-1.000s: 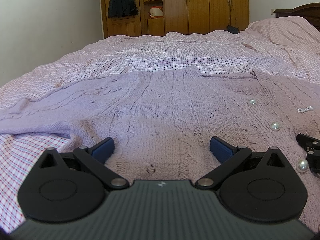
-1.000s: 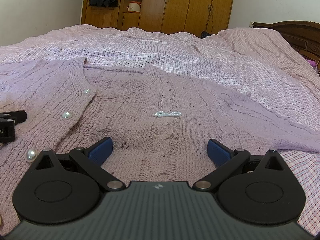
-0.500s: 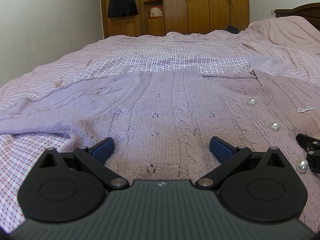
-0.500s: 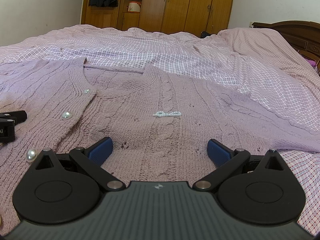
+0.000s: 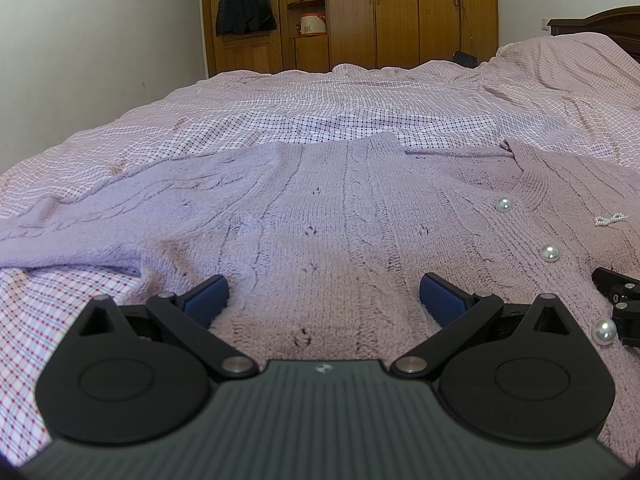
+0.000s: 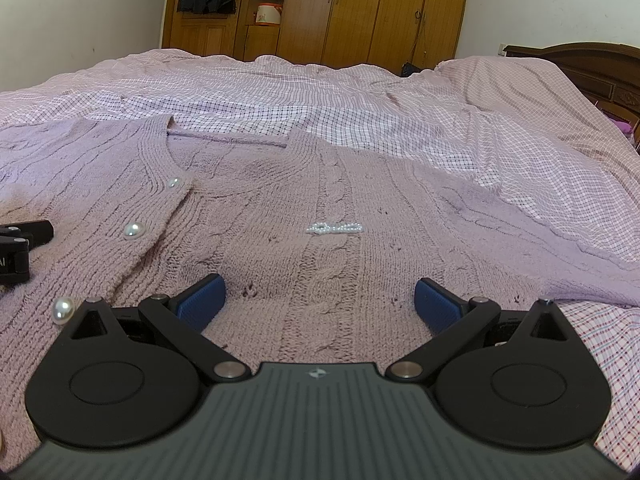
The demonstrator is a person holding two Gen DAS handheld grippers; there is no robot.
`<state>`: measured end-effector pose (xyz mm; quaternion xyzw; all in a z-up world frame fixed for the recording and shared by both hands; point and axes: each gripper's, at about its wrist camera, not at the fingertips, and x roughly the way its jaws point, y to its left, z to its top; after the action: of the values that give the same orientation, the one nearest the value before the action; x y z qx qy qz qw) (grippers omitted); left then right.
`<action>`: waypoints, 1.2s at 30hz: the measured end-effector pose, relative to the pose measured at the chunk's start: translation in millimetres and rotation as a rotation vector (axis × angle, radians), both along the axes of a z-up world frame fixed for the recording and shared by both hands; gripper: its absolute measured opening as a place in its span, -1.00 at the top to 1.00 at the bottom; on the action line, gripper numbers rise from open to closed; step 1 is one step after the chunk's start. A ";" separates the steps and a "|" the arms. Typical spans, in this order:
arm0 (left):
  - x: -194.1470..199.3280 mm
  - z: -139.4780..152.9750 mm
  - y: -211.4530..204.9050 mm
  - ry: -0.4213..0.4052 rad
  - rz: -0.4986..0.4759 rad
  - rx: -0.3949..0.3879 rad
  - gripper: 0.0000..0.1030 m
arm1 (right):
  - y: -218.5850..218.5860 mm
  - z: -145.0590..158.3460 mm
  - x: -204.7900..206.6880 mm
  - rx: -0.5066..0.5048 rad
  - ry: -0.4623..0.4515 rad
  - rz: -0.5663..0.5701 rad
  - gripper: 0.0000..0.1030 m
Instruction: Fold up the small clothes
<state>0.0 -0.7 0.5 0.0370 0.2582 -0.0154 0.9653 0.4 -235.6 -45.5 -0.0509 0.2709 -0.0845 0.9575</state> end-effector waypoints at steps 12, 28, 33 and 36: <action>-7.6 10.6 31.3 -0.063 0.029 -0.161 -1.00 | 26.8 43.3 -34.0 -0.027 -0.334 0.123 -1.00; 19.3 20.6 223.4 -0.104 0.488 -0.471 -0.97 | 95.7 20.8 -12.1 -0.187 -0.195 0.395 -1.00; 24.4 16.7 233.8 -0.097 0.669 -0.407 1.00 | 108.1 4.8 -7.3 -0.191 -0.126 0.410 -1.00; 33.2 21.1 244.9 -0.107 0.663 -0.453 0.98 | 110.6 0.9 -2.8 -0.194 -0.113 0.415 -1.00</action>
<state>33.2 244.2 21.6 -0.2612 0.1956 0.2423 0.9137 -2.4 -125.0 -44.6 -0.1922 0.1914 0.0857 0.9587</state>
